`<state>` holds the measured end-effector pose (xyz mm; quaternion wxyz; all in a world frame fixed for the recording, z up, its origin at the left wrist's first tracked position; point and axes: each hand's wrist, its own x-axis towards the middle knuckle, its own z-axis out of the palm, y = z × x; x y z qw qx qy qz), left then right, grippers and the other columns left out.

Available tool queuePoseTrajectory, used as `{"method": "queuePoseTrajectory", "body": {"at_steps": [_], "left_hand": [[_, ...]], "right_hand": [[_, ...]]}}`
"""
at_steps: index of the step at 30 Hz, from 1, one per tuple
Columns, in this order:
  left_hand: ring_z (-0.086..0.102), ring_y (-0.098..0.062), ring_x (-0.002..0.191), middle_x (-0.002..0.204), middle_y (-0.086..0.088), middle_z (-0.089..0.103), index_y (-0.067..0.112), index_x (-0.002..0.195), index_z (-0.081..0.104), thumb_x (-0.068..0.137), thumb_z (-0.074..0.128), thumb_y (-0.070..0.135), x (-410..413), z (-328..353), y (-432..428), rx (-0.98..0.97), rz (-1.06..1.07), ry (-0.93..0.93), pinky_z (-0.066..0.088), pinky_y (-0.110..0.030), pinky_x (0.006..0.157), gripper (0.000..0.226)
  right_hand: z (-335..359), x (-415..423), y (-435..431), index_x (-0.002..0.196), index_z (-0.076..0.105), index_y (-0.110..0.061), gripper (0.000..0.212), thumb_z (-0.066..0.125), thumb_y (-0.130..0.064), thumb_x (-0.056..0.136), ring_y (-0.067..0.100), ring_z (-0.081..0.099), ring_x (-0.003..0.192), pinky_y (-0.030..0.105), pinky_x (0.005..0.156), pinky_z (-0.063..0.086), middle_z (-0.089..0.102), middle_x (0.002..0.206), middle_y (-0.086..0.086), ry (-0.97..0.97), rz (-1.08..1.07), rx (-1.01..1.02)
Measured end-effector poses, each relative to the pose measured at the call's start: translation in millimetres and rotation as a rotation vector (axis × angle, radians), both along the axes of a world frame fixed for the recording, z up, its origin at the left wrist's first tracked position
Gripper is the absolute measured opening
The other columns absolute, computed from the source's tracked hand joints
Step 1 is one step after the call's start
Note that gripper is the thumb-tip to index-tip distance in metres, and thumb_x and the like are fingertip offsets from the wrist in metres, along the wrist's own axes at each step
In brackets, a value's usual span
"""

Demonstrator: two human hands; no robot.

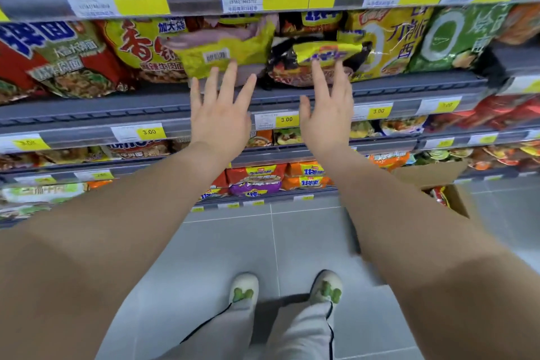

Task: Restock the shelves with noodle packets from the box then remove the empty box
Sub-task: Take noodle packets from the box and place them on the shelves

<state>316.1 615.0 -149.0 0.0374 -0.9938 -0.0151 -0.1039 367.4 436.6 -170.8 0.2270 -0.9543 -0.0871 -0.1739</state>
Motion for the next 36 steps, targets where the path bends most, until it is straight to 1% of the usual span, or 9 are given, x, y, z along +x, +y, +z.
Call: {"method": "queuePoseTrajectory", "body": {"at_steps": [3,7,9,14,19,23,27,30,36], "left_hand": [[0.009,-0.041,0.140,0.154,-0.016,0.013,0.026,0.147,0.021,0.094,0.044,0.041,24.0,2.9,-6.6,-0.108,0.081,0.044,0.014,-0.066,0.109,0.060],[-0.013,-0.041,0.143,0.157,-0.013,-0.018,0.029,0.150,0.011,0.095,0.039,0.049,47.0,-1.0,-5.2,-0.148,0.100,0.084,0.010,-0.068,0.108,0.065],[-0.016,-0.040,0.142,0.156,-0.012,-0.020,0.027,0.151,0.010,0.095,0.036,0.052,51.2,-5.3,0.4,-0.148,0.083,0.089,0.009,-0.068,0.109,0.066],[-0.003,-0.040,0.144,0.159,-0.012,-0.005,0.020,0.145,0.031,0.094,0.036,0.055,45.9,-12.3,21.3,-0.110,0.001,0.003,0.017,-0.059,0.113,0.062],[-0.003,-0.038,0.144,0.159,-0.010,-0.003,0.027,0.136,0.042,0.094,0.040,0.051,46.1,-10.9,19.5,-0.142,-0.153,0.027,0.019,-0.055,0.114,0.049],[0.010,-0.040,0.142,0.158,-0.011,0.011,0.023,0.132,0.048,0.092,0.051,0.041,41.8,6.5,23.8,-0.199,-0.164,0.017,0.028,-0.055,0.110,0.043],[0.036,-0.040,0.125,0.138,-0.020,0.042,0.011,0.127,0.055,0.089,0.055,0.027,18.8,23.0,21.4,-0.208,-0.196,-0.031,0.037,-0.052,0.102,0.042],[0.044,-0.039,0.121,0.134,-0.017,0.049,0.008,0.122,0.059,0.086,0.058,0.022,2.7,31.2,10.9,-0.296,-0.285,-0.026,0.037,-0.047,0.103,0.038],[0.056,-0.033,0.106,0.113,-0.010,0.062,0.012,0.115,0.063,0.088,0.057,0.019,-28.2,53.8,-43.4,-0.418,-0.446,0.093,0.044,-0.039,0.089,0.029]], "right_hand": [[7.3,21.6,3.6,0.143,0.037,-0.021,0.049,0.045,-0.034,0.096,0.044,0.017,0.140,0.054,0.113,0.018,0.021,0.152,0.024,0.064,0.041,-0.076],[14.7,41.8,12.8,0.139,0.039,-0.021,0.048,0.041,-0.045,0.096,0.043,0.007,0.141,0.058,0.113,0.011,0.014,0.153,0.022,0.213,0.009,-0.154],[16.7,49.8,11.2,0.137,0.040,-0.021,0.047,0.040,-0.045,0.096,0.040,0.007,0.142,0.058,0.113,0.010,0.011,0.155,0.019,0.222,-0.007,-0.148],[11.7,52.9,-7.9,0.134,0.044,-0.015,0.046,0.041,-0.042,0.097,0.034,0.022,0.140,0.054,0.113,0.019,0.020,0.153,0.017,0.144,-0.024,-0.050],[4.7,47.5,3.6,0.145,0.033,-0.018,0.061,0.042,-0.049,0.093,0.036,0.012,0.143,0.046,0.117,0.013,0.014,0.156,0.017,0.119,0.047,-0.129],[22.9,36.4,3.0,0.138,0.043,-0.013,0.056,0.047,-0.045,0.093,0.036,0.033,0.131,0.046,0.114,0.020,0.038,0.141,0.020,0.108,0.023,-0.132],[42.2,6.9,1.8,0.140,0.041,-0.008,0.055,0.050,-0.036,0.093,0.033,0.030,0.135,0.042,0.115,0.021,0.036,0.146,0.018,0.134,0.065,-0.086],[52.5,-19.6,-3.0,0.138,0.044,-0.007,0.052,0.052,-0.030,0.092,0.032,0.038,0.131,0.041,0.111,0.028,0.043,0.142,0.015,0.134,0.090,-0.054],[76.4,-89.1,-58.5,0.133,0.050,-0.008,0.043,0.052,-0.024,0.093,0.027,0.048,0.121,0.039,0.097,0.041,0.056,0.128,0.011,0.262,0.017,0.070]]}}
